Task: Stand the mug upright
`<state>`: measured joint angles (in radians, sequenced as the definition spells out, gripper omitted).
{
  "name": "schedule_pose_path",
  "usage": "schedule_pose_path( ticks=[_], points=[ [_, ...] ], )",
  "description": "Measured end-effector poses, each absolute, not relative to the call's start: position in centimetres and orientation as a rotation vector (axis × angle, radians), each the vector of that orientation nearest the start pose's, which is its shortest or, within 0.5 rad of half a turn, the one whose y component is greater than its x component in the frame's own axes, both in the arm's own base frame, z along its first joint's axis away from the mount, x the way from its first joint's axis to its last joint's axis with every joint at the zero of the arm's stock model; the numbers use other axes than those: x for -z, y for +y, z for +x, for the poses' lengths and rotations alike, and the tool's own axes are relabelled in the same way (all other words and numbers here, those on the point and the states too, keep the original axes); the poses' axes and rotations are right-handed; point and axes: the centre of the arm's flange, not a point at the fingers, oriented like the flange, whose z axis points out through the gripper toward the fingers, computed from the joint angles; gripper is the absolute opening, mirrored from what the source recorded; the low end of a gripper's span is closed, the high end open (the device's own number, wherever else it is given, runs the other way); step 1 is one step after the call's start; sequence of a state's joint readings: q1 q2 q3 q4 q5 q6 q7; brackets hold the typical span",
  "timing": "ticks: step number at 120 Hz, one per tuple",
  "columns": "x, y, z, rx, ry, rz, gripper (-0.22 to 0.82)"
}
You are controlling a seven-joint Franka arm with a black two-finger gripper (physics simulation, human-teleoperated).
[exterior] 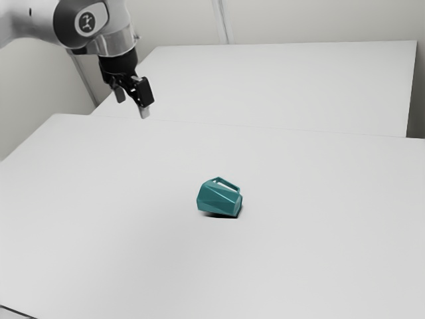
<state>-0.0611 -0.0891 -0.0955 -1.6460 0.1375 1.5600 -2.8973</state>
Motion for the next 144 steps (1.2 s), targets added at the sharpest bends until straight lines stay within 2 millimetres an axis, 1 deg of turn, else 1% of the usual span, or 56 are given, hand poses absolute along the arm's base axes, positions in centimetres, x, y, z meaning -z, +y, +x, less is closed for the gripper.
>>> schedule_pose_path(
  ticks=[11,20,28,36,40,52,56,65,77,95,102,111,118,124,136,144],
  points=[
    [-63.6,-6.2,52.1,-0.226,3.068,0.598,0.60],
    [-63.7,-6.0,51.7,-0.227,3.056,0.590,0.60],
    [-63.0,-5.9,51.4,-0.227,3.060,0.592,0.60],
    [-61.6,-6.3,51.3,-0.195,3.073,0.603,0.60],
    [-60.6,-6.1,51.3,-0.137,3.086,0.585,0.61],
    [-57.3,-3.3,51.8,0.141,3.123,0.422,0.60],
    [-56.3,-2.7,51.9,0.227,3.125,0.372,0.60],
    [-53.5,-1.4,52.3,0.397,3.136,0.263,0.60],
    [-49.9,0.0,53.7,0.571,3.134,0.135,0.60],
    [-44.3,1.4,55.7,0.792,3.117,-0.047,0.60],
    [-42.5,1.6,56.3,0.850,3.111,-0.100,0.60],
    [-40.6,1.1,56.8,0.901,3.109,-0.135,0.60],
    [-38.1,0.8,57.4,0.958,3.113,-0.182,0.61],
    [-36.5,0.7,57.8,0.997,3.109,-0.223,0.60],
    [-34.1,0.7,58.5,1.074,3.085,-0.308,0.60],
    [-33.2,0.4,58.9,1.116,3.058,-0.354,0.60]
  ],
)
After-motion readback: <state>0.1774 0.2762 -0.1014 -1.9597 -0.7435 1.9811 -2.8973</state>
